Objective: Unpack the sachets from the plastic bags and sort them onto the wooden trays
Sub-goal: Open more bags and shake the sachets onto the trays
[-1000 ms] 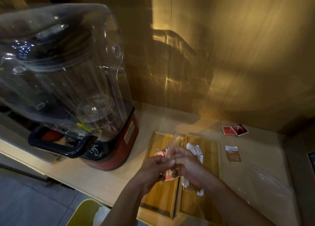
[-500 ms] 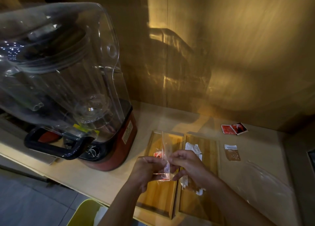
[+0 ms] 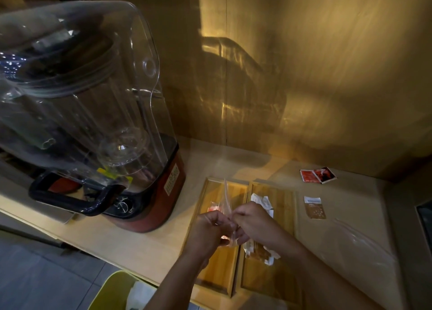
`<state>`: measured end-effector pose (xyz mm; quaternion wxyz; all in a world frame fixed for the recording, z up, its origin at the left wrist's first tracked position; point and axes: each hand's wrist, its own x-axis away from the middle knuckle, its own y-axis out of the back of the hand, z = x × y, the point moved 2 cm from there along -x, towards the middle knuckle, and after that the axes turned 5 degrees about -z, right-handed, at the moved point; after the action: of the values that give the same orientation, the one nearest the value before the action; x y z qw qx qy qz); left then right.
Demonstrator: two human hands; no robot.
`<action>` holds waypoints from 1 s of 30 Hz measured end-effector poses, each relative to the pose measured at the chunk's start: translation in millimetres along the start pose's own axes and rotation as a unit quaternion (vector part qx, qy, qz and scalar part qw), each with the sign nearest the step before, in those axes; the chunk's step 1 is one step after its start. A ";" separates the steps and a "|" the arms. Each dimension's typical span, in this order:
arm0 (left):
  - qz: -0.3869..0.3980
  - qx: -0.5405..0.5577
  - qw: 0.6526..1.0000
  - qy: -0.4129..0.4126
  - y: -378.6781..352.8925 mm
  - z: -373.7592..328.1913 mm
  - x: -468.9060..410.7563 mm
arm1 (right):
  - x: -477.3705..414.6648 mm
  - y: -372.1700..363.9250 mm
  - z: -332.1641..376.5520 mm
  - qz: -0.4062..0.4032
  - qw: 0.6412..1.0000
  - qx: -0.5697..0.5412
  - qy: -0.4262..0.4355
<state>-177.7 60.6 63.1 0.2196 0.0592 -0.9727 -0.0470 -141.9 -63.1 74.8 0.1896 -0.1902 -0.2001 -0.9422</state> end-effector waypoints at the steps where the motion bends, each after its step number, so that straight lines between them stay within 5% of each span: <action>1: 0.001 0.005 1.000 0.002 -0.7 1.3 0.5 | -1.0 0.9 1.3 0.005 1.000 0.010 -0.004; 6: 0.010 0.039 0.999 0.012 -3.5 0.3 4.6 | 2.0 6.7 4.0 0.017 0.999 -0.046 -0.024; 11: -0.029 0.043 0.998 0.023 -7.3 -0.8 8.8 | 1.8 7.2 -0.9 -0.062 0.998 -0.025 0.015; 17: -0.114 -0.124 0.983 -0.073 -8.4 6.8 10.8 | 2.8 0.8 -2.3 -0.055 0.998 0.040 0.017; 25: -0.270 -0.277 0.918 -0.092 22.4 9.4 14.6 | -1.0 8.4 -14.0 -0.098 0.982 0.150 0.052; 30: -0.210 -0.266 0.933 -0.122 20.4 7.6 18.2 | -0.4 -4.1 -8.2 -0.065 0.978 0.179 0.088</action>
<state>-199.3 78.8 66.3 0.0925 0.1955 -0.9091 -0.3561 -145.7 -63.2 66.4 0.1761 -0.0564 -0.3597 -0.9146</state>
